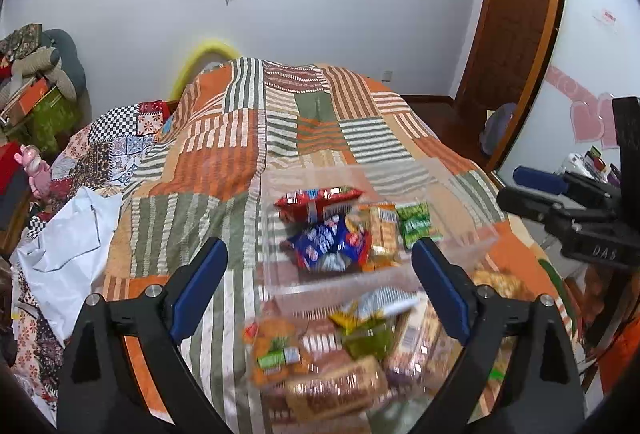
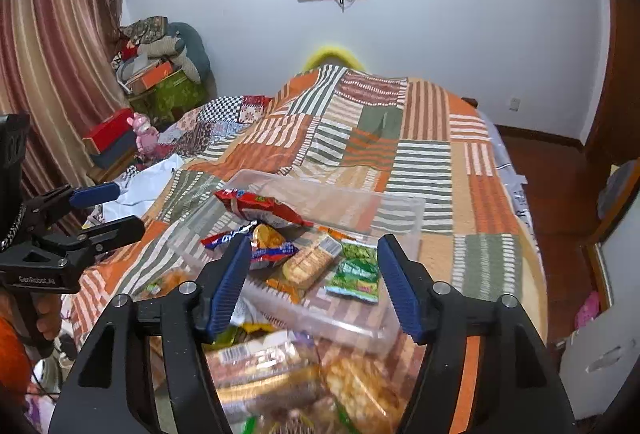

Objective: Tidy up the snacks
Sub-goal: 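Grasp the square wrapped cake with the left tool while the right tool grasps the cracker bag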

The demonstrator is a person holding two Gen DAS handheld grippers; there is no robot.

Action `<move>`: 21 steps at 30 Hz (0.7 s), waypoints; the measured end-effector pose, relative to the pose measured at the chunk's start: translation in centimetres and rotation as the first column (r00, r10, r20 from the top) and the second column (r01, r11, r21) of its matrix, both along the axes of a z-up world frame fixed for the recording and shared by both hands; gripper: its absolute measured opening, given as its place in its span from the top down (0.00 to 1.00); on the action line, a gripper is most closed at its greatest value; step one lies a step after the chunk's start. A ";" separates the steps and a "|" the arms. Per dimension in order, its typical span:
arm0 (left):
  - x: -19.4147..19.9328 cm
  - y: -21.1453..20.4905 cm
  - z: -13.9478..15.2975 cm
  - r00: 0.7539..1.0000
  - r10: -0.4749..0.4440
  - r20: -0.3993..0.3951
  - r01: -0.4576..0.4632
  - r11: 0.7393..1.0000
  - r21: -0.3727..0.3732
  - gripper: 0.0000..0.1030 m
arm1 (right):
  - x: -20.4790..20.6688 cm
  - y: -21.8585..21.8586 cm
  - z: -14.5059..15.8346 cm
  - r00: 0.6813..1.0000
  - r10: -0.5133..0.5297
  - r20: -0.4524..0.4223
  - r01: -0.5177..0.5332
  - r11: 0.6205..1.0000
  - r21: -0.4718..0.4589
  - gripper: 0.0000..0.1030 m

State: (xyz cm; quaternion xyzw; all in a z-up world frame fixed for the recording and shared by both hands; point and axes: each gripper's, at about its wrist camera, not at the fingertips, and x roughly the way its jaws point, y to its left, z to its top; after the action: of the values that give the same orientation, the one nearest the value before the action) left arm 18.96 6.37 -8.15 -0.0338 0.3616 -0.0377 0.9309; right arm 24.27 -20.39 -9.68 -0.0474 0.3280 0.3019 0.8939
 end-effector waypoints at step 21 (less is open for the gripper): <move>-7.0 -1.4 -7.1 0.990 0.042 -0.137 -0.048 0.998 -0.045 0.05 | -6.2 -5.0 -7.6 0.979 -0.125 -0.163 0.123 0.992 -0.026 0.31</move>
State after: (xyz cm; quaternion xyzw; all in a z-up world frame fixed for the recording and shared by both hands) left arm 11.96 4.97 -15.23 -0.0669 0.4225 -0.0229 0.9036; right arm 18.06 -25.38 -17.26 -0.0088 0.4051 0.2459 0.8805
